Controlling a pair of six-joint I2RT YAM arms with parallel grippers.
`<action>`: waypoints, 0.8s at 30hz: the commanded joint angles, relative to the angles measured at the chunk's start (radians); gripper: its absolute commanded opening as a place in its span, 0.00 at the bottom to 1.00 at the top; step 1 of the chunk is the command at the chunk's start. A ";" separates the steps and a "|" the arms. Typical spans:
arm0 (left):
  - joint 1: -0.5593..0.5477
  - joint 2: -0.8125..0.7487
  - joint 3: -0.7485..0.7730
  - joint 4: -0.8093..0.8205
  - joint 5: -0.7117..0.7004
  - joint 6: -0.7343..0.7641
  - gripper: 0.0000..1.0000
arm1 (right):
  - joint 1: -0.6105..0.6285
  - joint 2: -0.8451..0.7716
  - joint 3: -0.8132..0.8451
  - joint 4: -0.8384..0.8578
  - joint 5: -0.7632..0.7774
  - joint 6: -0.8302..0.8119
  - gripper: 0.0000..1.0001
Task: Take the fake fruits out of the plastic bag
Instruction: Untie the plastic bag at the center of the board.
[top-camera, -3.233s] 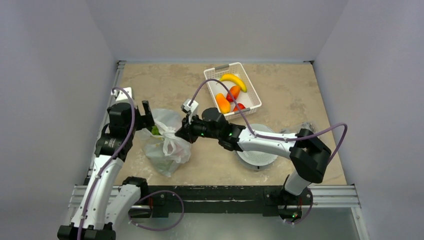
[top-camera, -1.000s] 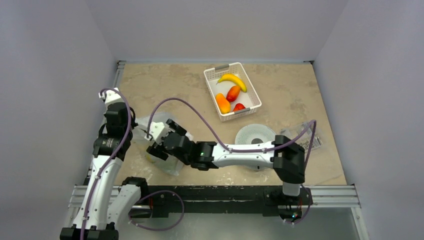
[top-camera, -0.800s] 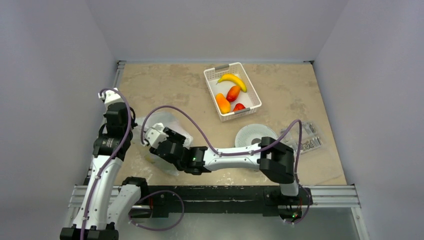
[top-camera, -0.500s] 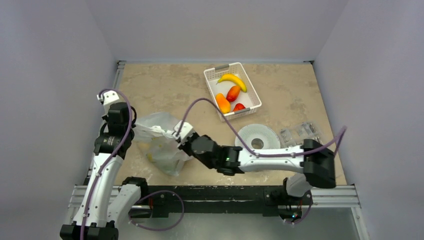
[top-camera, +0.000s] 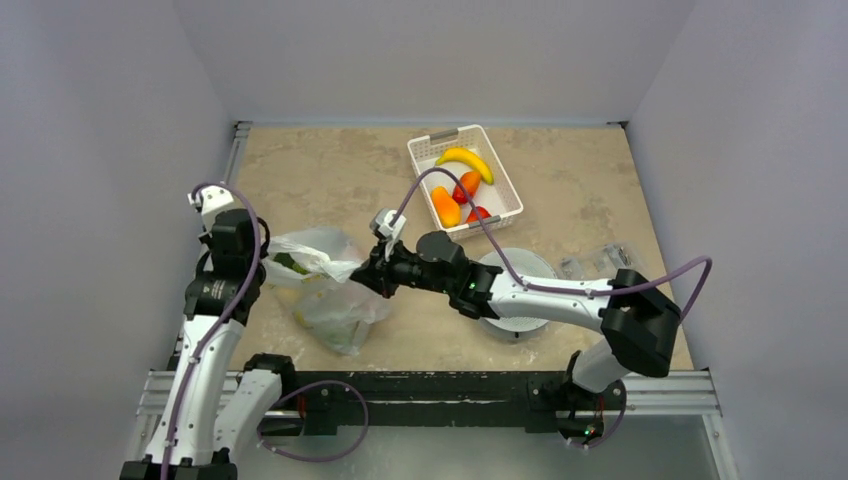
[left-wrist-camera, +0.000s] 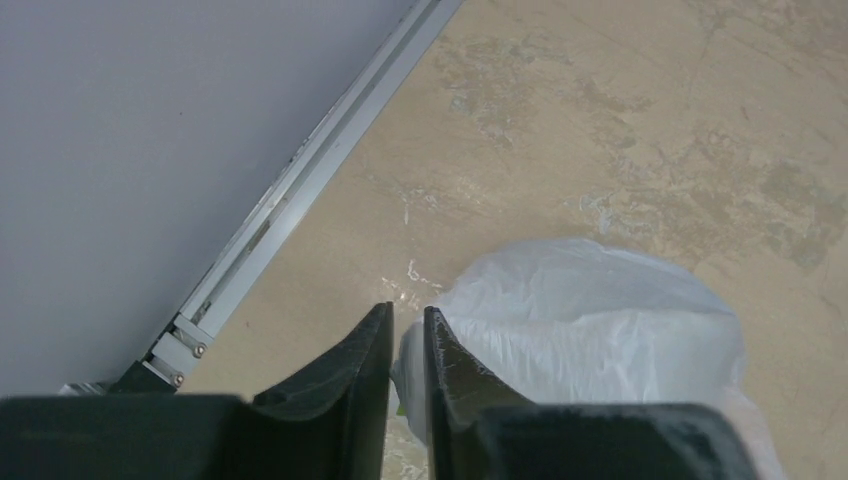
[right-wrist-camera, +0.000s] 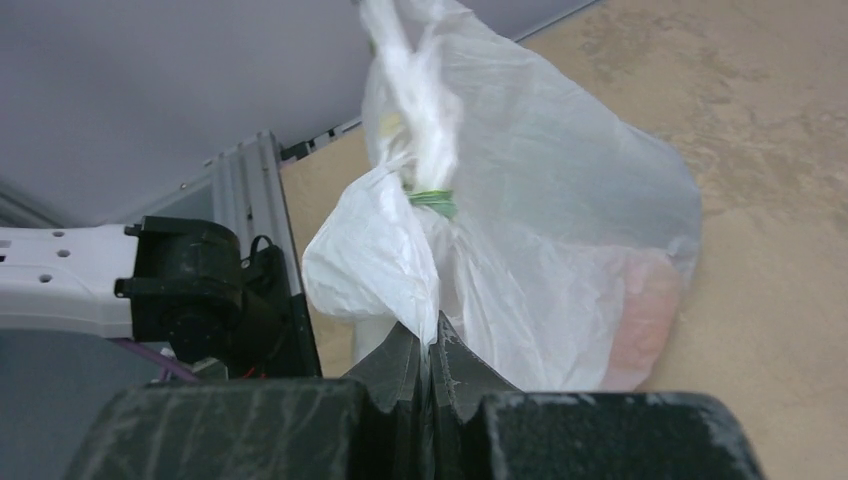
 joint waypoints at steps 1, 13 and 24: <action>-0.010 -0.079 0.031 -0.021 0.085 -0.002 0.29 | 0.000 0.038 0.153 -0.060 -0.128 -0.054 0.00; -0.010 -0.140 0.290 -0.356 0.773 -0.095 0.77 | 0.001 0.047 0.160 -0.115 -0.176 -0.138 0.00; -0.257 -0.063 0.330 -0.275 0.647 0.418 0.78 | 0.002 0.005 0.149 -0.138 -0.201 -0.187 0.00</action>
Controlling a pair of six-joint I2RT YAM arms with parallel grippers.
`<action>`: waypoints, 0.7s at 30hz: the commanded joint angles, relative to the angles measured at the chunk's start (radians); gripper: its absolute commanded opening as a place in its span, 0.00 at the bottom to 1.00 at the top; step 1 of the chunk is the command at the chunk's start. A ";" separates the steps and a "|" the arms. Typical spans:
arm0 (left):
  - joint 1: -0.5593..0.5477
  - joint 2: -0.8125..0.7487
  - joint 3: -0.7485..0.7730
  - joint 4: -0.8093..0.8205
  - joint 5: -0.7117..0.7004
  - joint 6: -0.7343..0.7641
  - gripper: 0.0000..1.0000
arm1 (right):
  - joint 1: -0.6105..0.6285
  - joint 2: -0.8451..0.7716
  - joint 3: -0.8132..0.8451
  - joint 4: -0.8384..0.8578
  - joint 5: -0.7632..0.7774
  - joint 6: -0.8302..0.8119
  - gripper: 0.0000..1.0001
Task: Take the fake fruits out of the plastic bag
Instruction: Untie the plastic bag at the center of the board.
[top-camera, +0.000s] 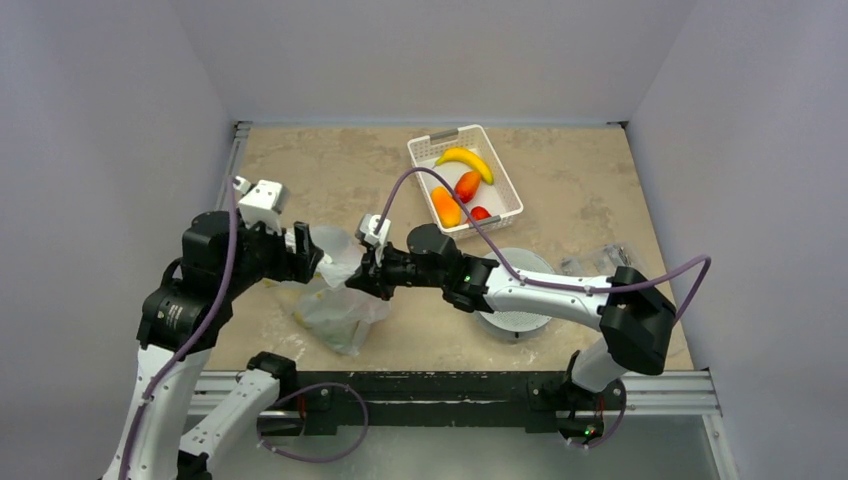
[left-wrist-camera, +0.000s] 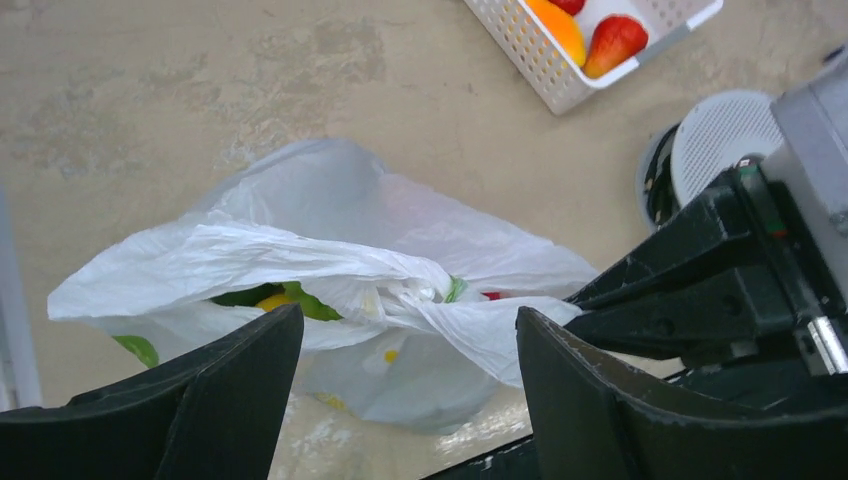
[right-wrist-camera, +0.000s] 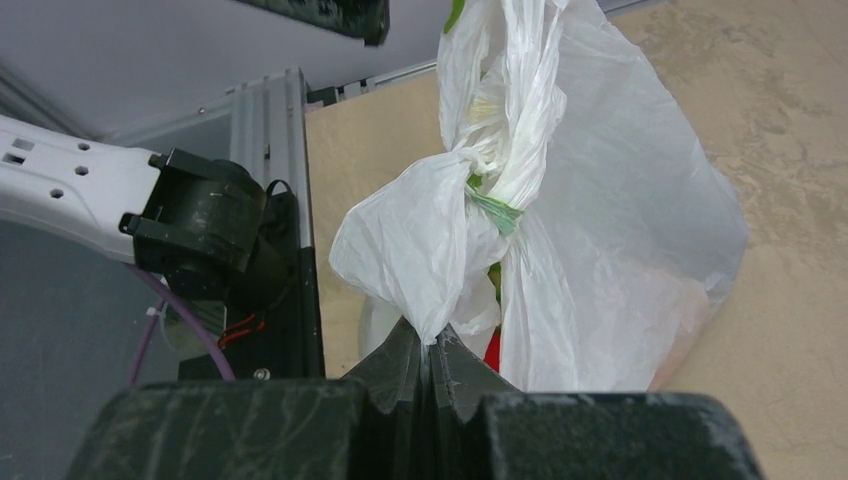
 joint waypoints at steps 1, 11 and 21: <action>-0.085 -0.015 -0.049 0.076 -0.071 0.326 0.79 | 0.001 -0.052 0.012 0.008 -0.042 -0.037 0.00; -0.088 0.014 -0.170 0.142 -0.210 0.667 0.84 | 0.001 -0.066 0.010 0.007 -0.058 -0.037 0.00; -0.088 0.122 -0.197 0.332 -0.290 0.607 0.81 | 0.001 -0.043 0.027 0.008 -0.080 -0.014 0.00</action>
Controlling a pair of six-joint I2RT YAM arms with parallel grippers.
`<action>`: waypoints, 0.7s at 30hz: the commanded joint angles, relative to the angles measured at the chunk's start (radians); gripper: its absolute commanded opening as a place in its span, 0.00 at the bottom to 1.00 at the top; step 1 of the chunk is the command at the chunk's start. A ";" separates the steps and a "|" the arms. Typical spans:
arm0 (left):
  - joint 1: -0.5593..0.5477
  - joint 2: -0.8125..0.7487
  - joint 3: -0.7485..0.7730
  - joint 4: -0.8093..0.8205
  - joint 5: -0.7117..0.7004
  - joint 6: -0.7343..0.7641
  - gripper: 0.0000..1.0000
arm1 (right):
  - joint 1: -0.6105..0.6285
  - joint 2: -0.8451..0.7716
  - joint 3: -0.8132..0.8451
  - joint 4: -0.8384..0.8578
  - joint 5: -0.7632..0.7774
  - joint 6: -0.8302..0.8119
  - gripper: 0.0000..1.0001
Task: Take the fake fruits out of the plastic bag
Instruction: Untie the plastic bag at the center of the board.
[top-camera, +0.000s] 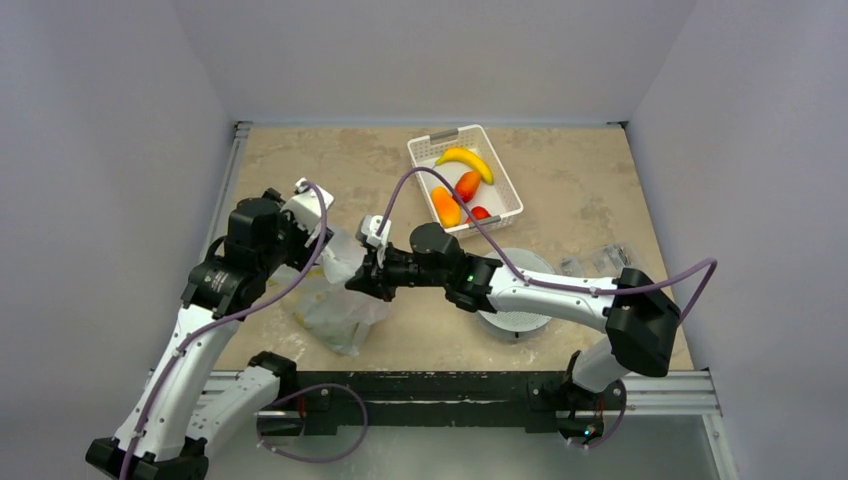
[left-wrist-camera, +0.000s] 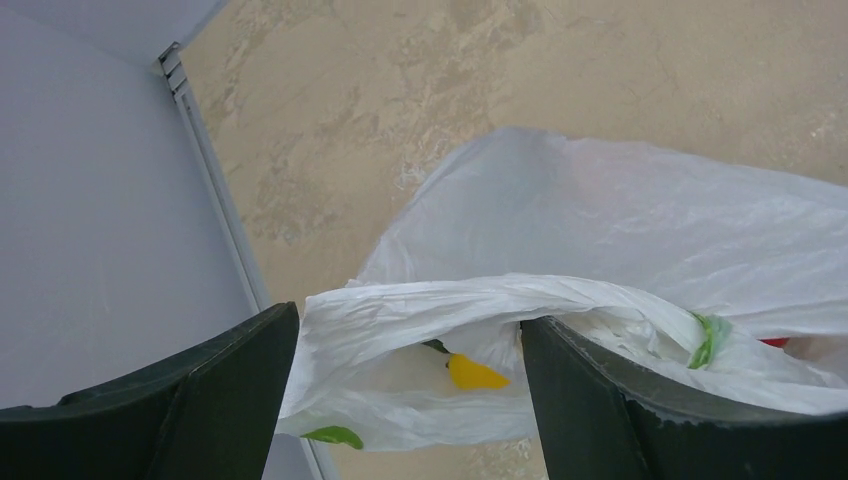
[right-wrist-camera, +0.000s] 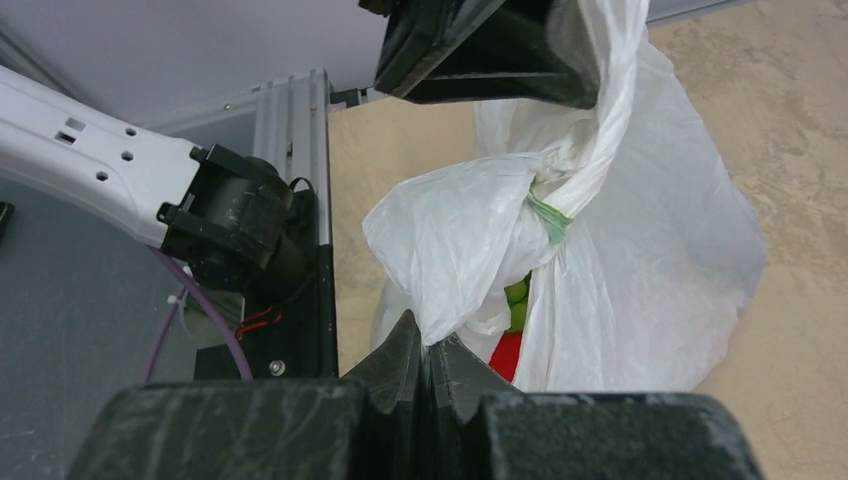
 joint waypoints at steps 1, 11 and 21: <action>-0.003 0.047 0.001 0.118 -0.095 -0.016 0.78 | 0.001 -0.019 0.028 0.021 -0.034 0.009 0.00; 0.116 0.063 0.038 0.068 -0.469 -0.288 0.00 | 0.000 -0.031 0.013 0.066 0.136 0.109 0.00; 0.235 -0.094 0.080 -0.137 -0.741 -0.635 0.00 | -0.081 0.028 0.147 0.072 0.276 0.323 0.00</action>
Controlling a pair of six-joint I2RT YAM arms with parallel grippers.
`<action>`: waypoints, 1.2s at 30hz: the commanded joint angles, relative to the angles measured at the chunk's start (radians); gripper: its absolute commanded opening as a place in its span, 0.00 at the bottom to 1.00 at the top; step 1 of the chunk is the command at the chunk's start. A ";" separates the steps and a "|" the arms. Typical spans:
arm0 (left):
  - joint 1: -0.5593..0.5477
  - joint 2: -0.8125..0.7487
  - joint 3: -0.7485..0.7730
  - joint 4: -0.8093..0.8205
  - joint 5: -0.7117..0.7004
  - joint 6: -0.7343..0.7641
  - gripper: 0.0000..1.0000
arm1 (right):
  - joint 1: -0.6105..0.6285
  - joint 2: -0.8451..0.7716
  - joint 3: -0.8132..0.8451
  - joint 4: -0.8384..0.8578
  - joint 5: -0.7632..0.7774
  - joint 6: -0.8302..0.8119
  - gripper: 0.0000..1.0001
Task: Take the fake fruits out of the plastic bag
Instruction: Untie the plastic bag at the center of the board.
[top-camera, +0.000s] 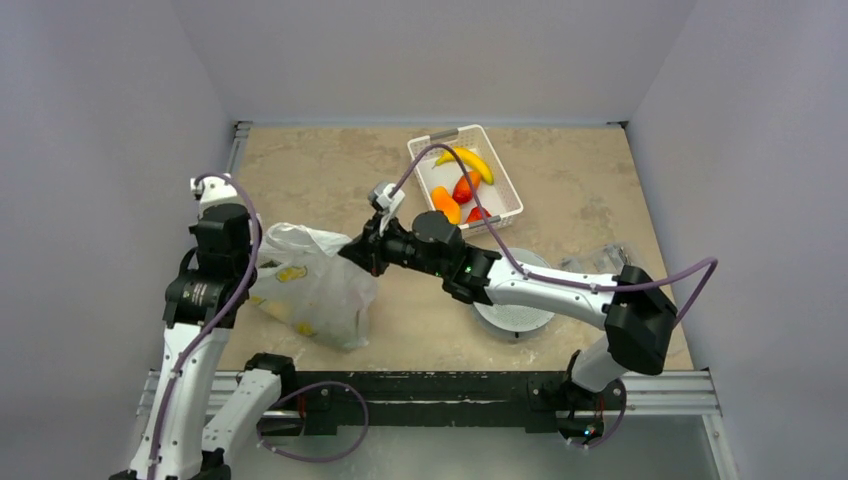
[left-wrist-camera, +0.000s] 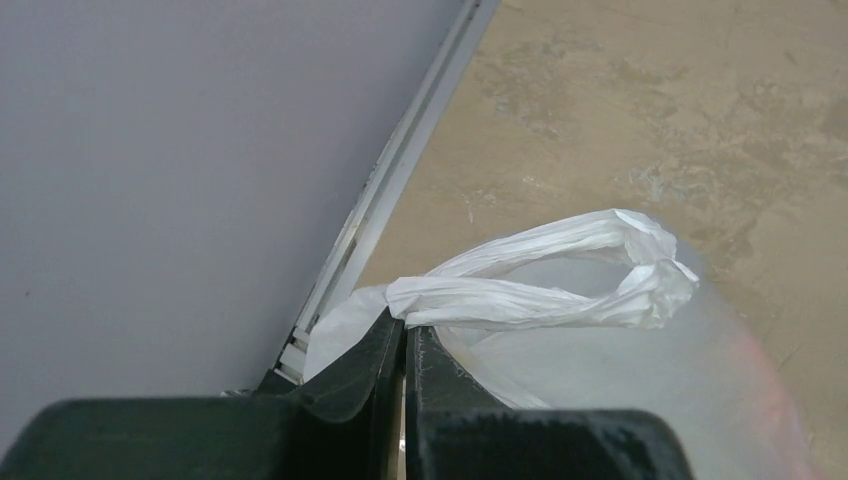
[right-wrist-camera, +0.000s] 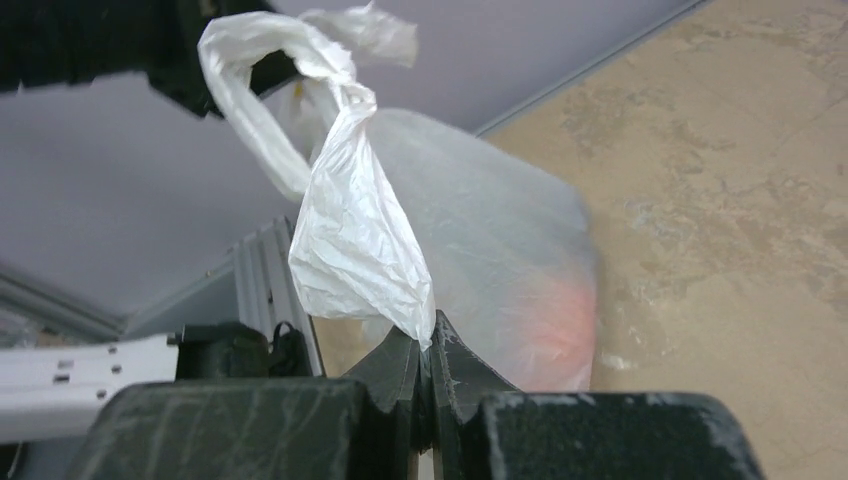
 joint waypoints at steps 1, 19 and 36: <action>0.032 -0.082 0.049 -0.076 -0.232 -0.147 0.00 | -0.079 0.034 0.135 -0.019 0.038 0.114 0.00; 0.031 -0.103 -0.115 -0.031 0.132 -0.204 0.00 | -0.062 0.108 0.197 -0.342 -0.055 -0.095 0.32; 0.031 -0.201 -0.236 0.115 0.145 -0.170 0.00 | 0.123 -0.043 0.201 -0.299 0.458 0.053 0.99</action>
